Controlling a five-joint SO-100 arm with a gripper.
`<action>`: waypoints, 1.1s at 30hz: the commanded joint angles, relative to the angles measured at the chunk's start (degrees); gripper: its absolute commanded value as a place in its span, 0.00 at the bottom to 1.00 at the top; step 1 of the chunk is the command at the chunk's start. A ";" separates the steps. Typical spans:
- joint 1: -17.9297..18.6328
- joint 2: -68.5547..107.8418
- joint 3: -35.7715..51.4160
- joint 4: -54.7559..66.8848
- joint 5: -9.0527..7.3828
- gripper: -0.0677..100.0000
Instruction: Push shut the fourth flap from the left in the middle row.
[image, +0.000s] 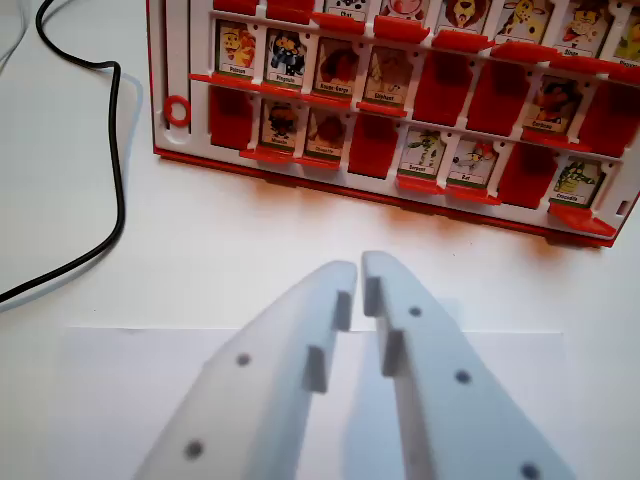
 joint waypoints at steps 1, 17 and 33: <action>0.79 -0.53 -6.42 0.70 -1.41 0.00; 0.18 -0.53 -6.50 2.11 -2.02 0.00; 0.70 -0.53 -7.65 4.48 -1.41 0.00</action>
